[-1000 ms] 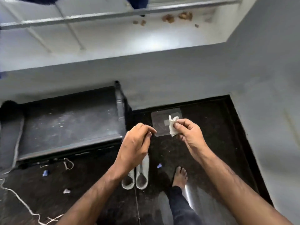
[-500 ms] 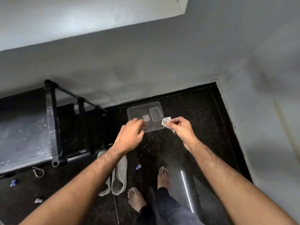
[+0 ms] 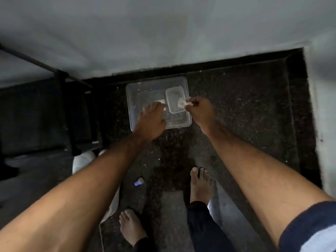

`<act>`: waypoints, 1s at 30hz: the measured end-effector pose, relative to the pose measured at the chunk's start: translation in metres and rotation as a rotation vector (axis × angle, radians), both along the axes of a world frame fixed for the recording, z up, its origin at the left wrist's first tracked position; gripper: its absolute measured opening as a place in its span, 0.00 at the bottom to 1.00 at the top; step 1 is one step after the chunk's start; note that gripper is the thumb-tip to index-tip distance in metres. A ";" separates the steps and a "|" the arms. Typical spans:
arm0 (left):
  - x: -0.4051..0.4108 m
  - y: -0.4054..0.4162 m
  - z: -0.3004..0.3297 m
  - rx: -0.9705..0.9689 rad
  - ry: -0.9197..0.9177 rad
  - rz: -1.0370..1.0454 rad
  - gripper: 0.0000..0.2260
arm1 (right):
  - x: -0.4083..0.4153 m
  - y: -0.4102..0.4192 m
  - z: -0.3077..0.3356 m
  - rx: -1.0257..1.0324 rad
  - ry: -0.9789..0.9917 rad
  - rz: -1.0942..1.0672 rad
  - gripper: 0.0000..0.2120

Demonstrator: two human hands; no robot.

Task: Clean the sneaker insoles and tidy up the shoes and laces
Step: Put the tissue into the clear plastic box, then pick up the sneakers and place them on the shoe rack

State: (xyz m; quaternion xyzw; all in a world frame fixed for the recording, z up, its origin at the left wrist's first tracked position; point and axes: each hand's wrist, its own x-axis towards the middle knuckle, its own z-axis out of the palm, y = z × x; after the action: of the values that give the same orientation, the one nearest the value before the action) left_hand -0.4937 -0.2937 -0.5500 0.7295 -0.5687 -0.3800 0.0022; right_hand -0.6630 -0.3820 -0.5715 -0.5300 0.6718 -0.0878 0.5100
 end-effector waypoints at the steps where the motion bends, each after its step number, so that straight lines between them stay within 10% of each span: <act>1: -0.004 -0.003 -0.013 0.009 0.000 0.006 0.27 | 0.001 -0.002 -0.013 0.001 0.009 0.021 0.12; 11: -0.019 0.001 -0.046 0.079 -0.037 0.082 0.32 | 0.009 -0.001 -0.035 -0.009 -0.025 0.185 0.20; 30: 0.090 0.215 0.223 0.165 0.051 0.084 0.26 | 0.055 0.188 0.236 0.113 0.086 0.450 0.30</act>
State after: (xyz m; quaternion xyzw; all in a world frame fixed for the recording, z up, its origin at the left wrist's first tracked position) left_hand -0.4035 -0.0790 -0.3265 0.7406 -0.5041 -0.4435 -0.0274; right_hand -0.6084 -0.1938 -0.3350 -0.6403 0.5617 0.0884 0.5165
